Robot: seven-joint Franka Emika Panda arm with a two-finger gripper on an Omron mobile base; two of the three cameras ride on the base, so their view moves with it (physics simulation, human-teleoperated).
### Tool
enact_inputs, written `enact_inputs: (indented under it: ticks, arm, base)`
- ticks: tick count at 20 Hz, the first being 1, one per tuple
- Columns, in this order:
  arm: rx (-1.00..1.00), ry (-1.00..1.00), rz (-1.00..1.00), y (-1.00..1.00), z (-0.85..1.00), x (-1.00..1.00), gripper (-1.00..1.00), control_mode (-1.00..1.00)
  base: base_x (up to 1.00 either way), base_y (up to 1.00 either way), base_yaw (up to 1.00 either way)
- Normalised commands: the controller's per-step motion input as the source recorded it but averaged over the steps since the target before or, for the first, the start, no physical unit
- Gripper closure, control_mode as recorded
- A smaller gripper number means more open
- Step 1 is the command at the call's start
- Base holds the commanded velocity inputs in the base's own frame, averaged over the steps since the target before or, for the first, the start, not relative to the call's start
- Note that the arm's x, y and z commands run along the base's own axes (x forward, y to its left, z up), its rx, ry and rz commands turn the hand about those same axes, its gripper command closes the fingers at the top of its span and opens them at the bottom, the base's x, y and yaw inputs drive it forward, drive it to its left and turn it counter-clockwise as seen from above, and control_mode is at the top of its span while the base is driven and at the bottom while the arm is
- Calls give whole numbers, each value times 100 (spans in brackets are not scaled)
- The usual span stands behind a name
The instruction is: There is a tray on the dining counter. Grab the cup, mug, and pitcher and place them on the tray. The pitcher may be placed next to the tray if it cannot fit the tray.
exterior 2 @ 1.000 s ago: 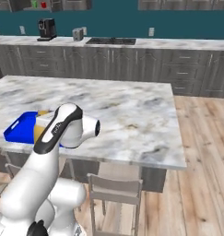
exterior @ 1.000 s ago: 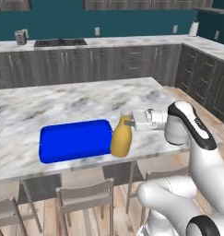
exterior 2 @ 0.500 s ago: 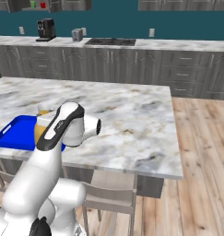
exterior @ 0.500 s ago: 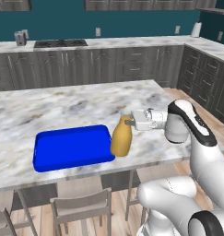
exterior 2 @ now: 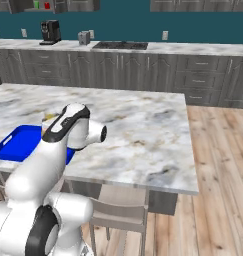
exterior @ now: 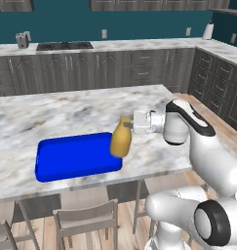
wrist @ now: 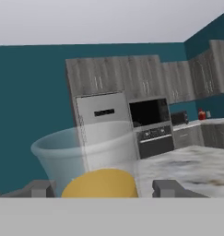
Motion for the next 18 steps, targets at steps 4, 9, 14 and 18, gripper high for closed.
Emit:
enact_inputs:
  ticks: [4, 9, 14, 18]
  arm:
    - [0, -4, 0, 2, -23, 100, 100, -100]
    - [0, 0, 0, 1, -32, 100, 100, -100]
    - [-1, 0, 0, 7, -37, 100, 100, -100]
    - [-4, 0, 0, 35, -46, 100, 100, -100]
  base:
    - [0, 0, 0]
    - [0, 0, 0]
    - [0, 0, 0]
    - [0, 0, 0]
